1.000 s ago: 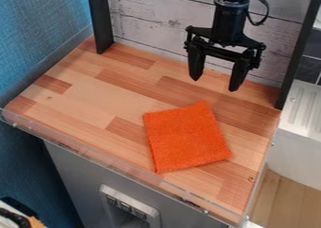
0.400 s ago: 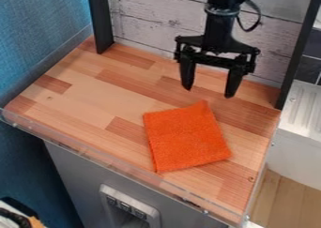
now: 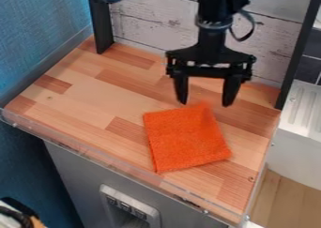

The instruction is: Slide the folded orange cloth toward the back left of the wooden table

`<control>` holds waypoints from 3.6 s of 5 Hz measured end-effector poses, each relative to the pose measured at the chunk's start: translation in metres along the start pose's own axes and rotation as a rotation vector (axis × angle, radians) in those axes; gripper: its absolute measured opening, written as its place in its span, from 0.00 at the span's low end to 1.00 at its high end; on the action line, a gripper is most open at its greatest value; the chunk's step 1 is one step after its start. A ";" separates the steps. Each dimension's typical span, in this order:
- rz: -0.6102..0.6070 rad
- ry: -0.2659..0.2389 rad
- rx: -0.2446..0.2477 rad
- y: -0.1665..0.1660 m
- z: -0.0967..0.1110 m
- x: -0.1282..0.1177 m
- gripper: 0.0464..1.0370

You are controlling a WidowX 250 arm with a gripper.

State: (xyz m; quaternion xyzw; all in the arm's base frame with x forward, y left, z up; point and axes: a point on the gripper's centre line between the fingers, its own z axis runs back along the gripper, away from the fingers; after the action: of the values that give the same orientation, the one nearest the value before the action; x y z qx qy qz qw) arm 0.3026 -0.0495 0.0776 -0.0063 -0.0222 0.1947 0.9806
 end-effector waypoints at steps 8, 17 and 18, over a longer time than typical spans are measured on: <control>0.149 0.066 0.053 0.020 -0.064 -0.013 0.01; -0.381 0.071 0.008 0.095 -0.046 0.067 0.44; -0.392 0.049 0.021 0.098 -0.026 0.059 0.75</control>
State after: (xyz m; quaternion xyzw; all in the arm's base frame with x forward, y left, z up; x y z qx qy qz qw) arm 0.3206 0.0635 0.0524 0.0035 0.0030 0.0000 1.0000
